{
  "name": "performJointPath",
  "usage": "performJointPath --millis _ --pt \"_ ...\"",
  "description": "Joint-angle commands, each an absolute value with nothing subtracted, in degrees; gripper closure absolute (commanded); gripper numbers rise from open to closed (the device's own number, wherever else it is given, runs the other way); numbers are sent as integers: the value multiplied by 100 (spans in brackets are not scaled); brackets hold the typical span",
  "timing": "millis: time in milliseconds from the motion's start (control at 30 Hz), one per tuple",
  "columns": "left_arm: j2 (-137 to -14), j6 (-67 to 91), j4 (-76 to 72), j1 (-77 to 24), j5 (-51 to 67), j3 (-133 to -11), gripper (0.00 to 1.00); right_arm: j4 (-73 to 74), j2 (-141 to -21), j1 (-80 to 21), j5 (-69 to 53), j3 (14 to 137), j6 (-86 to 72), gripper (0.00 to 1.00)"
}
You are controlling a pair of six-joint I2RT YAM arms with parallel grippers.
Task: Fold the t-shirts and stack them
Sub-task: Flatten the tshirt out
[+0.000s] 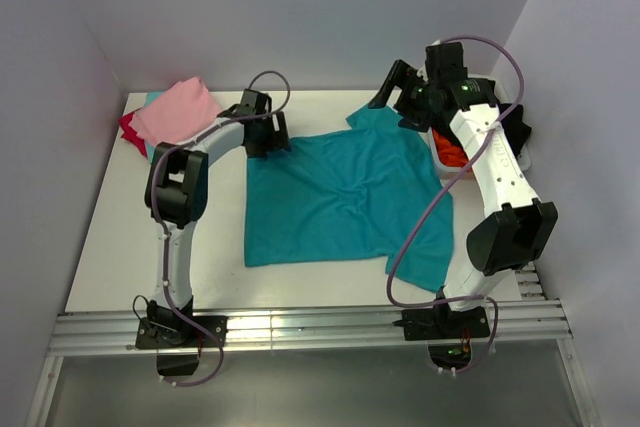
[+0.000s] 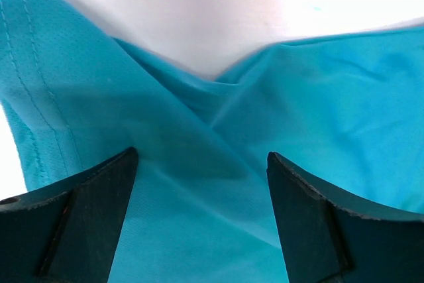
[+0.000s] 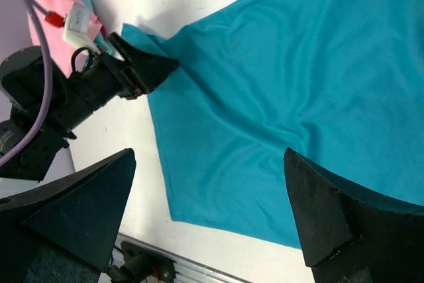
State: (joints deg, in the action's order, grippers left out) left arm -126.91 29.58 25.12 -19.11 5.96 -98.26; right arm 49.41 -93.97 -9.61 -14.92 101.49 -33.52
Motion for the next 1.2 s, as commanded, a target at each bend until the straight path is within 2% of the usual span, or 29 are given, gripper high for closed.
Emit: performJointPath --millis 0,267,633,767,833,900,1000,1100,1133,1167 --pt "-12815 2848 2768 -1627 290 -9958 14 4966 -9097 -748 -1652 10064 -3226 0" --pt "-12718 2567 2944 -871 132 -10081 13 4887 -9360 -659 -1784 10169 -3287 0" --pt "-12990 2338 3269 -844 536 -11362 5 4790 -9589 -642 -1925 10230 -3349 0" --pt "-12964 2329 3621 -905 484 -11917 1 4904 -9606 -642 -1654 10344 -3217 0" --pt "-12667 2425 3735 -958 300 -11901 1 5184 -9589 -650 -996 10476 -3085 0" --pt "-12359 2539 3814 -975 133 -11691 0 5404 -9432 -650 -251 10415 -3006 0" --pt "-11472 2952 3832 -993 26 -10629 0 5449 -9072 -729 437 9846 -2997 0" --pt "-10252 3058 3552 -1133 -350 -8961 0 5152 -7916 -1150 1264 8669 -3032 0" --pt "-9456 3076 3211 -1351 -508 -7999 1 5029 -7623 -1256 1170 8309 -3076 0" --pt "-9100 3076 3112 -1484 -562 -7580 1 4879 -7324 -1379 978 7584 -3137 0"
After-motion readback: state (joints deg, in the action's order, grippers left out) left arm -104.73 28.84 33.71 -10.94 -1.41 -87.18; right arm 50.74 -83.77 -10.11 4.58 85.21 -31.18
